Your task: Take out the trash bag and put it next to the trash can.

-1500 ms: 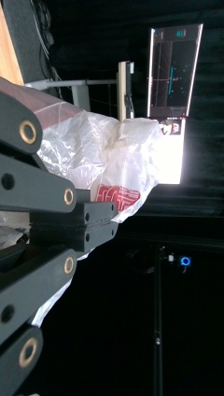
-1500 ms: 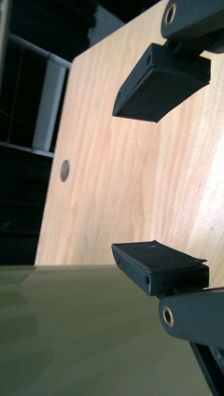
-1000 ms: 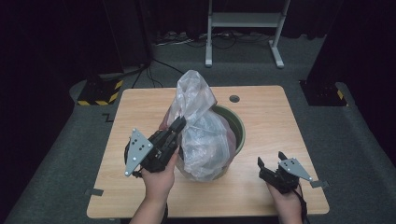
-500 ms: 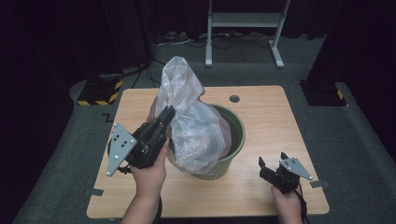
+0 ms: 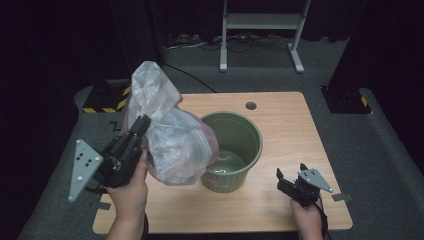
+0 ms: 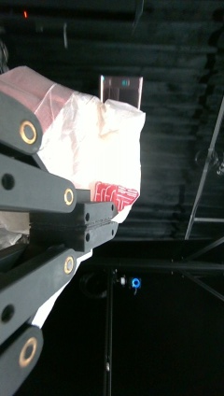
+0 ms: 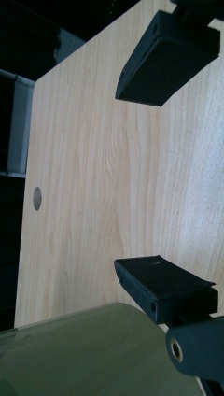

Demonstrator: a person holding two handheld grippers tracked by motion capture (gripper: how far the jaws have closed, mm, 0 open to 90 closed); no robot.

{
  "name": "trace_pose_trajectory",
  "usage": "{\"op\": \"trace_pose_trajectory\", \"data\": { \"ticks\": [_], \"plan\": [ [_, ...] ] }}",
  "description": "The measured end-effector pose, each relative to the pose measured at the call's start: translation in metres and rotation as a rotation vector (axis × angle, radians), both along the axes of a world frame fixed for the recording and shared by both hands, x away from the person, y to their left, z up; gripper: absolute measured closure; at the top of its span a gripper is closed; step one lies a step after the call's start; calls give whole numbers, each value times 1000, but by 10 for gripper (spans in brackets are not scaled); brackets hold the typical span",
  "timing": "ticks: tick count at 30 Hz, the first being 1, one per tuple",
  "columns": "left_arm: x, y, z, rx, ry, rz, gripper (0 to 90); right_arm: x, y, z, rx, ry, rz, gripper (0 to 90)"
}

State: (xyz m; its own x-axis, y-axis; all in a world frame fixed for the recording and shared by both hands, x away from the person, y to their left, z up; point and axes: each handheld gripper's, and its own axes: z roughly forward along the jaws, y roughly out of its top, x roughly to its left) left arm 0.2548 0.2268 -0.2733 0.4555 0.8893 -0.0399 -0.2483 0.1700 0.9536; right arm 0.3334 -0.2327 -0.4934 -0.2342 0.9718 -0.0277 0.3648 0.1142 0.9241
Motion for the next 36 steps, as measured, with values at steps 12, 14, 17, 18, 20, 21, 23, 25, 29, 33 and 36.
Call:
{"op": "trace_pose_trajectory", "data": {
  "ticks": [12,14,17,18,20,21,23,25,29,33,36],
  "plan": [
    [-5,37,-19,2,50,77,900,3,2,-5,-36,22,13,157],
    [-4,41,-26,0,66,83,900,3,2,-5,-41,25,25,157],
    [-3,44,-36,0,84,91,899,2,2,-6,-42,31,35,156],
    [-2,46,-40,6,92,95,899,2,2,-6,-42,31,39,156],
    [0,48,-48,11,109,99,899,3,2,-6,-49,30,46,153],
    [1,49,-51,10,116,103,899,3,2,-6,-50,34,44,146],
    [3,51,-59,10,140,109,899,3,3,-7,-49,36,41,147],
    [5,53,-66,22,157,116,899,3,2,-7,-46,39,47,147],
    [9,56,-78,50,187,135,899,4,1,-8,-46,52,51,147],
    [14,57,-90,71,211,148,899,3,2,-8,-45,47,51,146],
    [20,56,-99,80,235,151,899,3,2,-7,-47,44,54,147]
  ]
}}
